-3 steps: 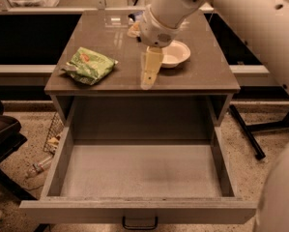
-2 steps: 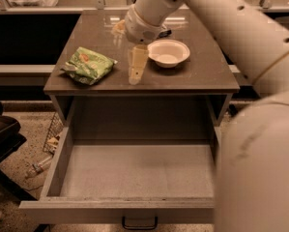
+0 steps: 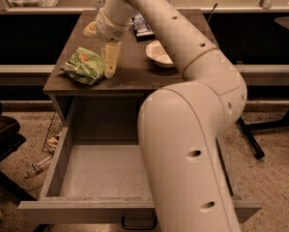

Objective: Place green jalapeno chip bag into top drawer

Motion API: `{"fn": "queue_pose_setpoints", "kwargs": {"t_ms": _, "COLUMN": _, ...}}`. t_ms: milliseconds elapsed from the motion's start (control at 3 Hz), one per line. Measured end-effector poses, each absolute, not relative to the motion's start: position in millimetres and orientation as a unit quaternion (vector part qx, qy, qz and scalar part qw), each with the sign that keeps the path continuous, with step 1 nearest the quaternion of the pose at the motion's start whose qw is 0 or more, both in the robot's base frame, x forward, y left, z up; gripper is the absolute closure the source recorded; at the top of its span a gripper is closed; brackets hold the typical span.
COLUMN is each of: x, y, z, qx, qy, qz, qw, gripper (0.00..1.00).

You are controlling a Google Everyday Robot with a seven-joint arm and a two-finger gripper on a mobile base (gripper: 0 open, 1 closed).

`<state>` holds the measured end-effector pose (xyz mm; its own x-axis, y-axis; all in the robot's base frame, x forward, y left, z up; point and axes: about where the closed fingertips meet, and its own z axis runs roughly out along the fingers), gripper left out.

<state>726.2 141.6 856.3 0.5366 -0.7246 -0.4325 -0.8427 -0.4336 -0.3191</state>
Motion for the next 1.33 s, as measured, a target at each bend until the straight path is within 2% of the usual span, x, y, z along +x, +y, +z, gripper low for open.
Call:
{"fn": "queue_pose_setpoints", "kwargs": {"t_ms": 333, "x": 733.8, "y": 164.0, "z": 835.4, "qx": -0.847, "qy": 0.468, "qz": 0.104, "qw": 0.228, "gripper": 0.25}}
{"fn": "queue_pose_setpoints", "kwargs": {"t_ms": 1333, "x": 737.0, "y": 175.0, "z": 828.8, "qx": -0.847, "qy": 0.472, "qz": 0.101, "qw": 0.221, "gripper": 0.95}}
